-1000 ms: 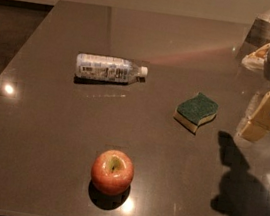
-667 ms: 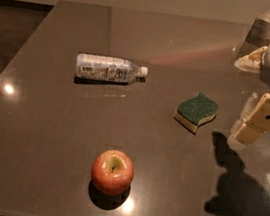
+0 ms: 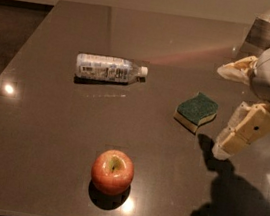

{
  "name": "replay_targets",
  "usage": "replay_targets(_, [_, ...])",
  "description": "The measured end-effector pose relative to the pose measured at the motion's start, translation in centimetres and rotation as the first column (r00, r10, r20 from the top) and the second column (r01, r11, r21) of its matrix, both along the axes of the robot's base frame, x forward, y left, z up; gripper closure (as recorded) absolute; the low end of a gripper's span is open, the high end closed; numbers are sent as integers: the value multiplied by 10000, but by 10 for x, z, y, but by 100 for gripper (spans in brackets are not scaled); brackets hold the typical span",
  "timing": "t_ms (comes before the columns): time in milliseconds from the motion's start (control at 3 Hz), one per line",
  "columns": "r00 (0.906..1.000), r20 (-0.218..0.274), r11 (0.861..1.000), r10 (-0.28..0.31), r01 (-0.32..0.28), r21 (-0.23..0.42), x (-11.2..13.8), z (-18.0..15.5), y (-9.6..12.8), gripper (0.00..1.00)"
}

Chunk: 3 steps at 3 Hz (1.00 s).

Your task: Move apple near blue plastic bottle

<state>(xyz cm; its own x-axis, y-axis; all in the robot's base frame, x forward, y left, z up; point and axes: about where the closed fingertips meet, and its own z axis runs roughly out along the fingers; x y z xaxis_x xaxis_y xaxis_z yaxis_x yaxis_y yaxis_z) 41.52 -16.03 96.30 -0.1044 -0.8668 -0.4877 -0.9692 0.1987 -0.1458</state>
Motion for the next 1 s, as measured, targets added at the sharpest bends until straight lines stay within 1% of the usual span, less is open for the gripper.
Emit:
replay_targets(333, [9985, 218, 9982, 501, -494, -326, -9, -9, 15, 0])
replay_targets(667, [9985, 220, 9982, 502, -494, -327, -9, -9, 15, 0])
replay_targets(1000, [9937, 264, 9931, 1093, -1103, 405, -20, -12, 30, 0])
